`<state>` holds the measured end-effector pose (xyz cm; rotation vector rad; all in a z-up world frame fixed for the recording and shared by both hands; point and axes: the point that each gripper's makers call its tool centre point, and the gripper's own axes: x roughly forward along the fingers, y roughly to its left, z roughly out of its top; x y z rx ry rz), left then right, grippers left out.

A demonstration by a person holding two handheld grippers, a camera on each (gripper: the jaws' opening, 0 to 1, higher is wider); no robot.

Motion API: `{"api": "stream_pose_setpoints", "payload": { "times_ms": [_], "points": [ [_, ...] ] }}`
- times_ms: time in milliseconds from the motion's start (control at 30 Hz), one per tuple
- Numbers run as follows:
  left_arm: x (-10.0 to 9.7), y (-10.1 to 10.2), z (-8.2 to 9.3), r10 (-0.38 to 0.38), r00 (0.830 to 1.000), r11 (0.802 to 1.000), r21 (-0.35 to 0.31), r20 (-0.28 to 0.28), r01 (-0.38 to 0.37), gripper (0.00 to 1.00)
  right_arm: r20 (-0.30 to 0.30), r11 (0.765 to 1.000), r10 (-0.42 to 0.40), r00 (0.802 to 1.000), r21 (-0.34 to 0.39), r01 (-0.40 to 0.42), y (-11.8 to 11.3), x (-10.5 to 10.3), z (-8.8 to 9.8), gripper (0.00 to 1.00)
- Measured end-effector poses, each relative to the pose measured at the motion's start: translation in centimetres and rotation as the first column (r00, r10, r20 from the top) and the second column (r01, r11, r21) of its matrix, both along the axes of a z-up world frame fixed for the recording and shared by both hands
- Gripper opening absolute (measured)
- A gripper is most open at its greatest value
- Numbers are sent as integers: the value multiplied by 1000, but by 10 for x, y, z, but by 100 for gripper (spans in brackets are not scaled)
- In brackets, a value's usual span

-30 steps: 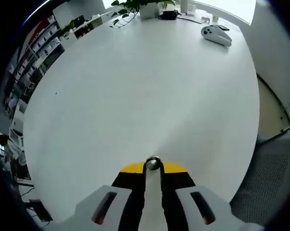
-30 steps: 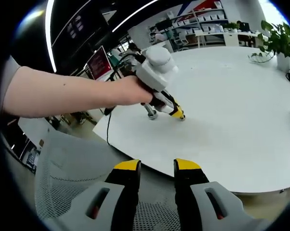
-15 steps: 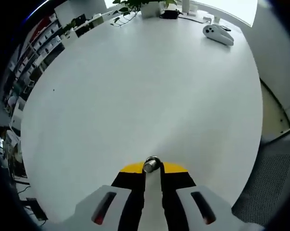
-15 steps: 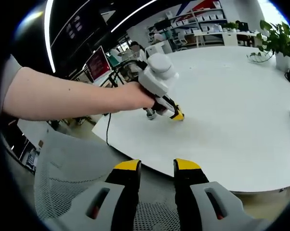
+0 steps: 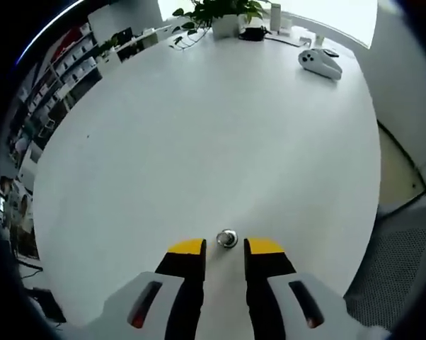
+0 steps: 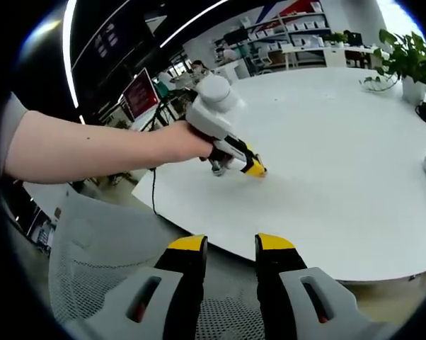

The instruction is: Place the washer onto the threaded stud by aligning its center hole with the stud, sliding it down to the base, and recovering from edge contact or off-axis alignment until the washer reaches the visible bottom stop.

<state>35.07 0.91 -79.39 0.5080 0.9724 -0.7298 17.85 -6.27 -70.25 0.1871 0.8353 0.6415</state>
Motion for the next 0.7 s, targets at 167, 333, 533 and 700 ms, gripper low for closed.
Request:
{"api": "stream_pose_setpoints", "payload": {
  "times_ms": [167, 333, 533, 700],
  "points": [
    [-5, 2, 30, 11, 998, 998, -66, 60, -7, 20, 3, 1000, -19, 1000, 5, 19, -2, 2, 1, 30],
    [-17, 17, 64, 38, 992, 989, -144, 118, -21, 22, 18, 1000, -23, 1000, 13, 23, -2, 3, 4, 30],
    [-37, 46, 89, 106, 985, 968, -240, 139, -70, 24, 28, 999, -40, 999, 13, 39, -4, 4, 4, 33],
    [-58, 68, 102, 124, 981, 954, -289, 146, -77, 24, 27, 999, -48, 998, -1, 48, -6, 5, 3, 36]
  ]
}}
